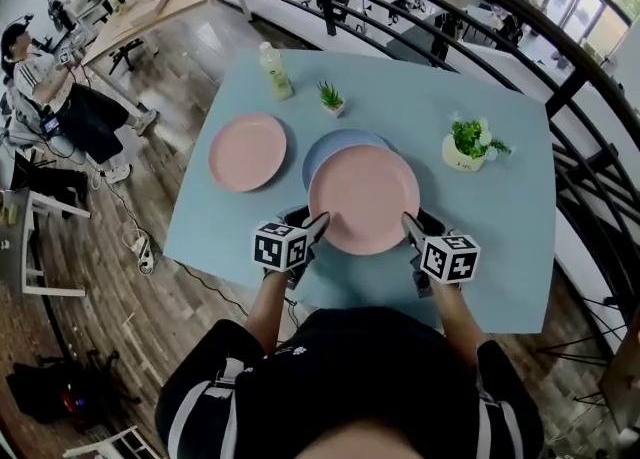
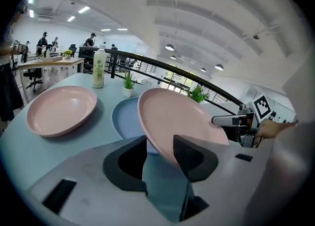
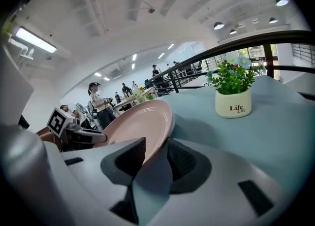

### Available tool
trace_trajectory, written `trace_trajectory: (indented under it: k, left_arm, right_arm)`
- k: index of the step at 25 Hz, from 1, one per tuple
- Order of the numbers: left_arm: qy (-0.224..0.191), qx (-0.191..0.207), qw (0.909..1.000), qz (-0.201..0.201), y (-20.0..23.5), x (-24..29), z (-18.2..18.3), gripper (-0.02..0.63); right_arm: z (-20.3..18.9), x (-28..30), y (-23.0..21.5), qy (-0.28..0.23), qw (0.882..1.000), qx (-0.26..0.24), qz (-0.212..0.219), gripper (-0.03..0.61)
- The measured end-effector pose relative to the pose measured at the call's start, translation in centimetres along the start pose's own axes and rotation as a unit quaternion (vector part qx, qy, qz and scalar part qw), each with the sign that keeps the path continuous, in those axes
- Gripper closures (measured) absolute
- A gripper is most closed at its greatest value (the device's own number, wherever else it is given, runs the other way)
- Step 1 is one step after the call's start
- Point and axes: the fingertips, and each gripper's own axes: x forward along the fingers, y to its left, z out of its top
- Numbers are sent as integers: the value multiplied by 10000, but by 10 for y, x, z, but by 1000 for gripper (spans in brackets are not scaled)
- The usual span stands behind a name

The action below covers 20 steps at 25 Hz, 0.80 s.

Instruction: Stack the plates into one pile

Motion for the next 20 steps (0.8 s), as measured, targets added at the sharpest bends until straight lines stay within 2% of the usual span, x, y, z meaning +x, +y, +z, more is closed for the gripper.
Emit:
trace_trajectory:
  k: [9, 20]
  left_arm:
    - [198, 107, 9991, -359, 49, 23, 23, 448]
    - [549, 372, 9967, -460, 84, 46, 26, 439]
  right_arm:
    - [11, 52, 2, 75, 9989, 246, -384, 442]
    - [11, 91, -2, 183, 9964, 476, -679, 443]
